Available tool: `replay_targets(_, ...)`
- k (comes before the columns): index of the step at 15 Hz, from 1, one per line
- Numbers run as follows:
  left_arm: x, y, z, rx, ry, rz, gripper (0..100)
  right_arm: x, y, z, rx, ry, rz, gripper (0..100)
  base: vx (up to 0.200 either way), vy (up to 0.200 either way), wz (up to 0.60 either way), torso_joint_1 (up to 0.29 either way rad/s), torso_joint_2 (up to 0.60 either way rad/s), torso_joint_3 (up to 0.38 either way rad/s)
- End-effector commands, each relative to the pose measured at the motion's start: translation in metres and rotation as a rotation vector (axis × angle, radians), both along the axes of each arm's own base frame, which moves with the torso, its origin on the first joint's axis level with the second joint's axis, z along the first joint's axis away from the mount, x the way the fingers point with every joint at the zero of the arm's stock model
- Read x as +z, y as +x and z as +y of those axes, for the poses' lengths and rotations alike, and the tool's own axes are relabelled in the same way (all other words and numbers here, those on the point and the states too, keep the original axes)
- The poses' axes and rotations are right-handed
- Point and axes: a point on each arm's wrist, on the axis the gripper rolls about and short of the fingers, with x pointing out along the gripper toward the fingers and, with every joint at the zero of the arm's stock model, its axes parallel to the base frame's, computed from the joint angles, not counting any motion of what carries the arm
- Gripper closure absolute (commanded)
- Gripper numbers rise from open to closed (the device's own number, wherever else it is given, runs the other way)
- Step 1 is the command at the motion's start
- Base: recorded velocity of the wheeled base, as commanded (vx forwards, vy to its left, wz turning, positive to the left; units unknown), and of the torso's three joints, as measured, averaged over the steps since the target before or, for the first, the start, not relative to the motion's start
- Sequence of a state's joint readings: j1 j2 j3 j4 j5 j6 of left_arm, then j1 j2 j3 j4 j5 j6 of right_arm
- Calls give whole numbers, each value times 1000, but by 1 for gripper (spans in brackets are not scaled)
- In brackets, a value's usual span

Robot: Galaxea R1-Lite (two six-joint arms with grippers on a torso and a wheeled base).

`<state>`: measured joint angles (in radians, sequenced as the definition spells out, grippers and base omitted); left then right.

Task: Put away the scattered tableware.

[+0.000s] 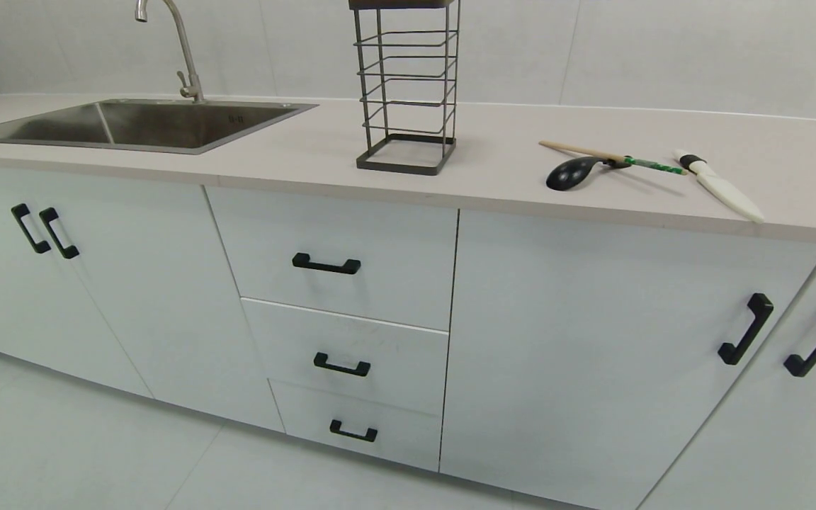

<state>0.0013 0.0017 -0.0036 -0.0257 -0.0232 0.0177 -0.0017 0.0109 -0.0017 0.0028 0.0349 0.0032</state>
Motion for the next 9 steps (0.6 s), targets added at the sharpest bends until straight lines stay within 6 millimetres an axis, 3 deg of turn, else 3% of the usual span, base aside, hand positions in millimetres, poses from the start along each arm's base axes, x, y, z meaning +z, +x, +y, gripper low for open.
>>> replay_targets(1,75,-19,-2,1,-10,-280,0,0,0,0,1,0,2,100,0,0,0,0,0,0)
replay_targets(3,95,-16,-2,-6,48,-265,0,0,0,0,1,0,2,100,0,0,0,0,0,0)
replay_targets(6,101,1,-2,-60,94,-185,0,0,0,0,1,0,2,100,0,0,0,0,0,0)
replay_targets(9,116,32,-3,-128,216,-97,0,0,0,0,1,0,2,100,0,0,0,0,0,0)
